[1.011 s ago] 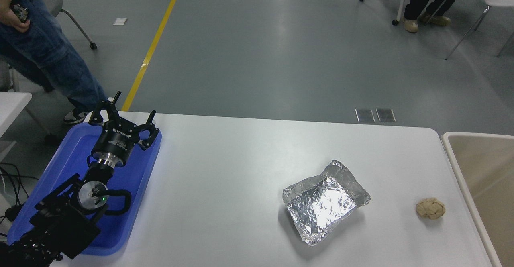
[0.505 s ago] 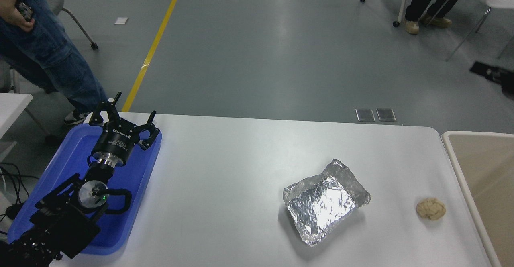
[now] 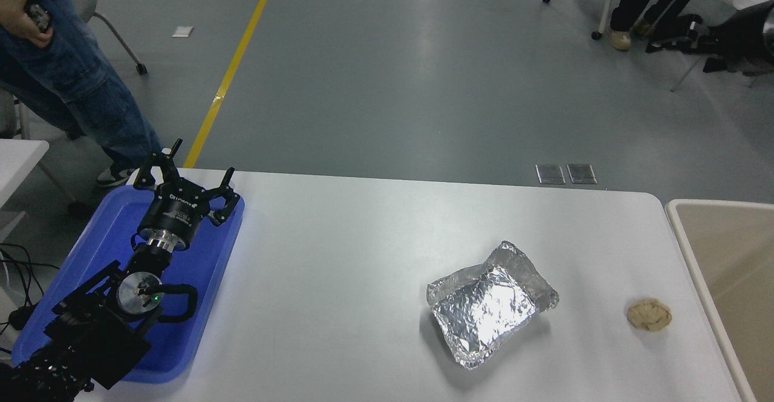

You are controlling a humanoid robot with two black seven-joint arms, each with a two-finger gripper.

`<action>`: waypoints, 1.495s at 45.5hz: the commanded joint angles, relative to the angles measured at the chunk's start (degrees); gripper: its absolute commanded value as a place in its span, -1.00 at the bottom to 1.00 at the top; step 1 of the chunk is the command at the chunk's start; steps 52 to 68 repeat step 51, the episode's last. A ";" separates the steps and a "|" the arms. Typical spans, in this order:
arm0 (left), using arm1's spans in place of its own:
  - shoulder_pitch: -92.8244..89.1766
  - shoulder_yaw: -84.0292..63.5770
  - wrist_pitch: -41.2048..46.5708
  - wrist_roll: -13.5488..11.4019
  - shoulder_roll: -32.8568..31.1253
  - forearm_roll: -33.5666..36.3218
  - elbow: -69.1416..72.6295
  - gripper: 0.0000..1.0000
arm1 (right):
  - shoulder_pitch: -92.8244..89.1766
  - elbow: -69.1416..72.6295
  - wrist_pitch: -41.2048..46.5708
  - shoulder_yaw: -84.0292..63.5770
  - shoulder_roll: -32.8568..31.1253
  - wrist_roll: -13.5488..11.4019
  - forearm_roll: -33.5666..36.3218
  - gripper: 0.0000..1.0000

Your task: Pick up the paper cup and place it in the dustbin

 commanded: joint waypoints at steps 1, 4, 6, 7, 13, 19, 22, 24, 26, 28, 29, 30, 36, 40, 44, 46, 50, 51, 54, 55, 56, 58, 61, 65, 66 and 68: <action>0.00 0.00 -0.02 -0.04 0.00 0.01 0.00 1.00 | 12.36 12.22 12.10 -4.81 -0.79 0.01 -1.16 1.00; 0.00 0.00 0.06 -0.03 0.00 0.01 0.00 1.00 | 16.22 16.43 12.46 -6.31 -0.87 0.01 -1.16 1.00; 0.00 0.00 -0.02 -0.03 0.00 0.01 0.00 1.00 | 18.42 18.81 12.46 -7.01 -0.87 0.01 -1.16 1.00; 0.00 0.00 0.06 -0.04 0.00 0.01 0.00 1.00 | 19.39 20.04 12.46 -7.36 -0.87 0.01 -1.16 1.00; 0.00 0.00 -0.02 -0.04 0.00 0.01 0.00 1.00 | 24.49 26.28 12.46 -9.12 -1.14 -0.08 -1.60 1.00; 0.00 0.00 0.06 -0.04 0.00 0.01 0.00 1.00 | 27.57 30.06 12.46 -9.48 -1.58 -0.08 -3.62 1.00; 0.00 0.00 0.06 0.05 0.00 0.01 0.00 1.00 | 29.33 31.91 12.46 -9.56 -1.93 -0.08 -3.97 1.00; 0.00 0.00 0.06 -0.04 0.00 0.01 0.00 1.00 | 30.38 32.97 12.46 -9.56 -2.01 -0.08 -4.15 1.00; 0.00 0.00 0.06 -0.04 0.00 0.01 0.00 1.00 | 31.52 33.76 12.46 -9.56 -2.02 -0.08 -4.50 1.00; 0.00 0.00 0.06 -0.04 0.00 0.01 0.00 1.00 | 32.40 34.46 12.46 -9.56 -2.02 -0.08 -4.50 1.00; 0.00 0.00 0.06 -0.04 0.00 0.01 0.00 1.00 | 32.67 34.64 12.46 -9.48 -2.02 -0.08 -4.50 1.00; 0.00 0.00 0.06 -0.04 0.00 0.01 0.00 1.00 | 32.85 34.73 12.46 -9.48 -1.93 -0.08 -4.50 1.00; 0.00 0.00 0.06 -0.04 0.00 0.01 0.00 1.00 | 32.94 34.73 12.46 -9.48 -1.84 -0.08 -4.59 1.00; 0.00 0.00 0.06 0.05 0.00 0.01 0.00 1.00 | 32.76 34.73 12.46 -9.48 -1.84 -0.16 -5.03 1.00; 0.00 0.00 0.06 -0.03 0.00 0.01 0.00 1.00 | 32.59 34.73 12.46 -9.48 -1.93 -0.16 -5.38 1.00; 0.00 0.00 0.06 -0.03 0.00 0.01 0.00 1.00 | 32.50 34.73 12.46 -9.48 -1.93 -0.16 -5.38 1.00; 0.00 0.00 0.06 -0.03 0.00 0.01 0.00 1.00 | 32.50 34.73 12.46 -9.48 -1.93 -0.16 -5.38 1.00; 0.00 0.00 0.06 0.05 0.00 0.01 0.00 1.00 | 32.50 34.73 12.46 -9.48 -1.93 -0.16 -5.38 1.00; 0.00 0.00 0.06 0.05 0.00 0.01 0.00 1.00 | 32.50 34.73 12.46 -9.48 -1.93 -0.16 -5.38 1.00; 0.00 0.00 0.06 0.05 0.00 0.01 0.00 1.00 | 32.50 34.73 12.46 -9.48 -1.93 -0.16 -5.38 1.00; 0.00 0.00 0.06 0.05 0.00 0.01 0.00 1.00 | 32.50 34.73 12.46 -9.48 -1.93 -0.16 -5.38 1.00; 0.00 0.00 0.06 0.05 0.00 0.01 0.00 1.00 | 32.50 34.73 12.46 -9.48 -1.93 -0.16 -5.38 1.00; 0.00 0.00 0.06 0.05 0.00 0.01 0.00 1.00 | 32.50 34.73 12.46 -9.48 -1.93 -0.16 -5.38 1.00; 0.00 0.00 0.06 0.05 0.00 0.01 0.00 1.00 | 32.50 34.73 12.46 -9.48 -1.93 -0.16 -5.38 1.00; 0.00 0.00 0.06 0.05 0.00 0.01 0.00 1.00 | 32.50 34.73 12.46 -9.48 -1.93 -0.16 -5.38 1.00; 0.00 0.00 0.06 0.05 0.00 0.01 0.00 1.00 | 32.50 34.73 12.46 -9.48 -1.93 -0.16 -5.38 1.00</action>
